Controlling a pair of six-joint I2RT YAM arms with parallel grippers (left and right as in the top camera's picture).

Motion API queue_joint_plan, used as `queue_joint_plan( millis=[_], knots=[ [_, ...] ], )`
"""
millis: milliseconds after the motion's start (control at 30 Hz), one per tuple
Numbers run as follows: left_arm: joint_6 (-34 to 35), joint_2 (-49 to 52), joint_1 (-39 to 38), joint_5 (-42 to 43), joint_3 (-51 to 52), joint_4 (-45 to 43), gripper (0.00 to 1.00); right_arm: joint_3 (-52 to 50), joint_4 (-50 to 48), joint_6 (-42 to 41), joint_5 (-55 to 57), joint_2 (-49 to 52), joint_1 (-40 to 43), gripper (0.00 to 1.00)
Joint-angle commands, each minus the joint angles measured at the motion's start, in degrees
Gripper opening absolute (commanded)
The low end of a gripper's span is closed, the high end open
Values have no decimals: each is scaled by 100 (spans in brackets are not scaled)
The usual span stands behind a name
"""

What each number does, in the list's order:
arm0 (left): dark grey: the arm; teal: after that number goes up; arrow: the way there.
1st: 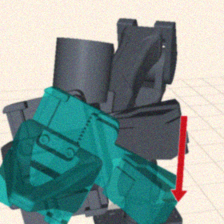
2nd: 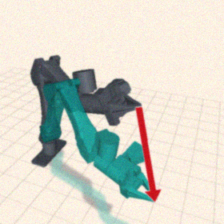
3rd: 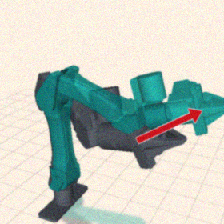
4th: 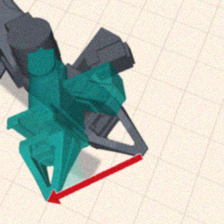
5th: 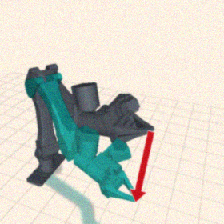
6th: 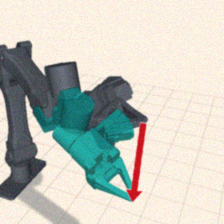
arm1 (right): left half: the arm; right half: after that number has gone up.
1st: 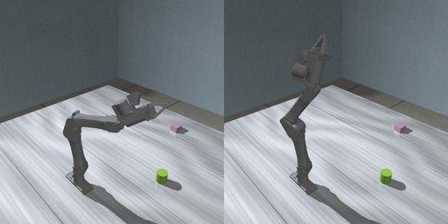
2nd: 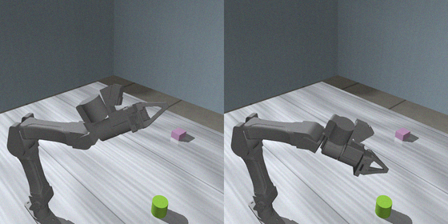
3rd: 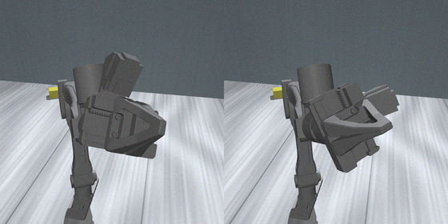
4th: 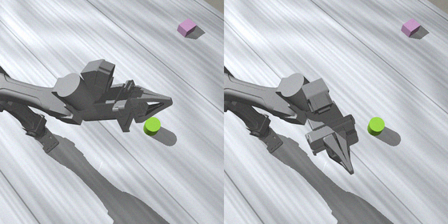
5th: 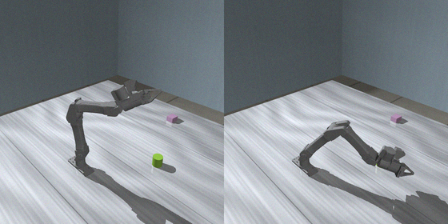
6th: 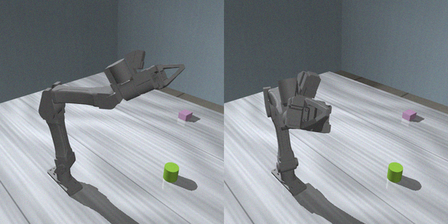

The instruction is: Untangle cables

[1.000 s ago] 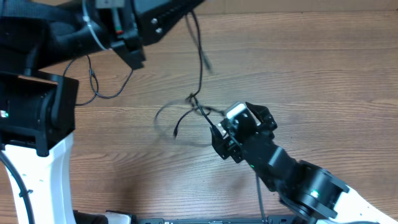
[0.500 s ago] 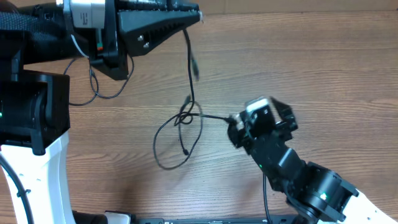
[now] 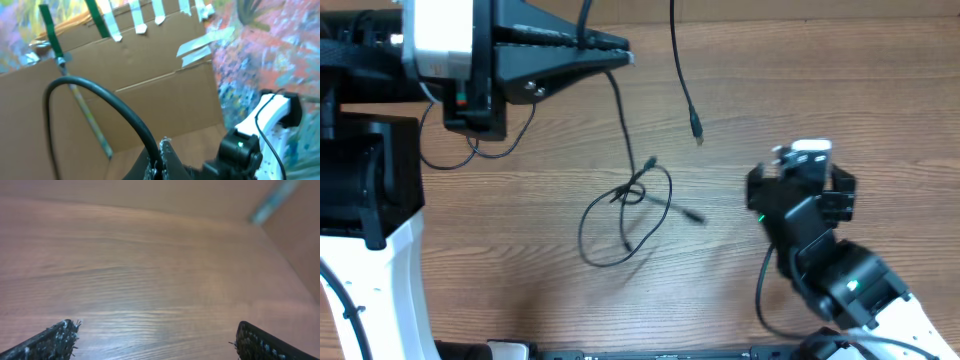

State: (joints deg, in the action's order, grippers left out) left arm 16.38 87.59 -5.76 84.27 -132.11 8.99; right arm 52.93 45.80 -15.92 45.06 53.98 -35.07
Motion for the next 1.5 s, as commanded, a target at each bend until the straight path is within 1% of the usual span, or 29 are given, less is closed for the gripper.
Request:
queue_joint_plan(
  millis=[0,33,67,100,167,200,233,300,333,400,500,533,600,667,700,767,900,967,1000,1033,1067,1100,1133,1167,1200,1233,1300,1367,1467],
  knots=[
    [-4,-48,321,175,-87,-15,4,74,-166,-638,-1523,-22,885,100],
    [-2,-31,334,175,-85,-9,4,74,-275,-352,-2100,-20,1036,100],
    [7,9,334,164,-85,-2,4,74,-476,426,-3241,-15,1237,100],
    [66,46,332,92,-85,-2,4,74,-575,839,-3825,-15,1298,100],
    [210,168,310,-129,-85,-9,4,74,-850,1895,-5512,-11,1377,100],
    [219,192,308,-173,-85,-11,4,74,-879,2004,-5711,-11,1377,100],
    [315,251,297,-269,-85,-13,4,74,-964,2312,-6293,-11,1377,100],
    [610,380,275,-297,-85,-160,4,74,-1130,2686,-7158,-9,1377,100],
    [782,444,229,-247,-85,-291,4,74,-1266,2835,-7517,9,1377,98],
    [951,514,153,-74,-85,-555,4,74,-1541,2841,-7630,66,1377,97],
    [962,564,26,291,-85,-979,5,74,-1969,2841,-7764,197,1377,96],
    [957,566,4,284,-85,-984,5,74,-2048,2841,-7864,229,1377,95],
    [960,566,-39,232,-85,-994,4,74,-2282,2841,-8124,334,1351,91],
    [962,566,-101,199,-85,-1001,4,74,-2411,2841,-8019,439,1259,88],
    [1001,566,-146,138,-87,-1014,4,74,-2481,2841,-7823,514,1180,88],
    [1309,566,-236,-83,-87,-1213,4,74,-2743,2839,-7152,658,949,97],
    [1725,566,-372,-258,-87,-1764,4,74,-3246,2857,-6017,861,393,100],
    [1797,566,-376,-439,-87,-1858,5,74,-3289,3121,-5556,1023,-52,100],
    [1797,566,-376,-533,-87,-1851,4,74,-3263,3126,-5324,1123,-278,100],
    [1799,566,-376,-564,-87,-1853,4,74,-3250,3117,-5003,1228,-448,95],
    [1803,566,-376,-570,-87,-1856,4,74,-3239,3093,-4367,1421,-636,76],
    [1845,566,-376,-570,-87,-1869,4,74,-3241,3064,-4026,1517,-686,68],
    [1978,566,-374,-560,-87,-1971,4,74,-3252,2857,-3407,1676,-704,46],
    [2039,566,-356,-542,-87,-2035,5,74,-3239,2643,-3005,1764,-673,36],
    [2052,564,-315,-509,-87,-2109,4,74,-3191,2459,-2734,1825,-614,28],
    [2050,562,-177,-476,-87,-2201,4,74,-3042,2243,-2559,1849,-487,17],
    [2050,564,109,-481,-87,-2212,4,74,-2747,1862,-2566,1847,-212,5],
    [2100,568,546,-511,-87,-2166,4,72,-2441,1528,-2583,1849,205,4],
    [2208,568,1093,-546,-87,-2168,4,72,-2024,1165,-2586,1869,1001,5]
  ],
)
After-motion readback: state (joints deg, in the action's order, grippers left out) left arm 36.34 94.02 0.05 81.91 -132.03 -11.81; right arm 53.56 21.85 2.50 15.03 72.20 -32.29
